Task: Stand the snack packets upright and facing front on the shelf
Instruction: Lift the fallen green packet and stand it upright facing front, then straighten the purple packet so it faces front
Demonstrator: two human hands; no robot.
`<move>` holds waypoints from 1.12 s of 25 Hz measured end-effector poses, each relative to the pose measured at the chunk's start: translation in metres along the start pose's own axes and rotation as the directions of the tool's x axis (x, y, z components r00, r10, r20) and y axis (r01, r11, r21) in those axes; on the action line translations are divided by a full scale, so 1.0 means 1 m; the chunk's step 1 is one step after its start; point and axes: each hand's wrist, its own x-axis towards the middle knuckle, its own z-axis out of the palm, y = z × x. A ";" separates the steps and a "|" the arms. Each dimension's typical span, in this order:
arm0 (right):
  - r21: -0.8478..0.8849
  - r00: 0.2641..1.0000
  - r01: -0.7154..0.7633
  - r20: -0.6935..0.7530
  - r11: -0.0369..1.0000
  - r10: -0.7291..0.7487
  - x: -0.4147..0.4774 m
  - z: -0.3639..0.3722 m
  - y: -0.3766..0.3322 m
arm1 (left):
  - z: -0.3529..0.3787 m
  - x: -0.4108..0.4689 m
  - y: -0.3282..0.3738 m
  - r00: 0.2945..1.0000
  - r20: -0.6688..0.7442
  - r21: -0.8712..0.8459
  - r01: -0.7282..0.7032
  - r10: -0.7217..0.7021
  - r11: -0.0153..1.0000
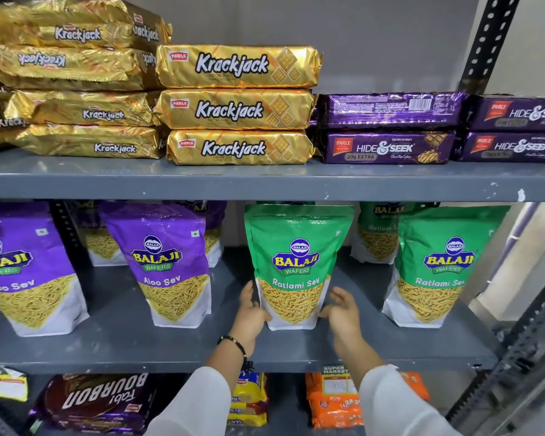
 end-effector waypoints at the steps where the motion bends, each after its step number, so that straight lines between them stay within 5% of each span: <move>1: 0.111 0.986 -0.005 -0.168 0.994 0.023 -0.011 0.006 0.003 | -0.002 -0.003 0.001 0.999 -0.039 0.000 0.018 -0.018 1.000; 3: 0.316 0.964 -0.021 -0.244 0.948 0.102 -0.037 0.025 0.006 | -0.011 -0.011 0.005 0.996 -0.086 -0.024 0.004 -0.006 1.000; 5: 0.386 0.991 -0.091 -0.059 0.918 0.123 -0.060 0.054 0.005 | -0.031 -0.019 0.011 0.994 -0.103 -0.049 -0.036 0.030 0.998; 9: 0.279 0.937 -0.199 0.335 0.940 0.099 -0.082 0.112 -0.011 | -0.109 -0.031 0.029 0.985 -0.141 -0.129 -0.115 0.096 0.985; 14: 0.101 0.933 -0.135 0.349 0.986 0.092 -0.076 0.176 0.024 | -0.226 -0.018 0.035 0.930 -0.352 -0.271 -0.205 0.102 0.940; 22: -0.148 0.933 -0.071 0.340 0.986 0.118 -0.065 0.218 0.065 | -0.254 0.042 0.033 0.997 0.025 -0.116 -0.075 0.079 0.990; 28: -0.247 0.926 0.009 0.368 0.969 0.085 -0.065 0.221 0.061 | -0.263 0.043 0.028 0.994 0.109 0.017 -0.018 0.016 1.000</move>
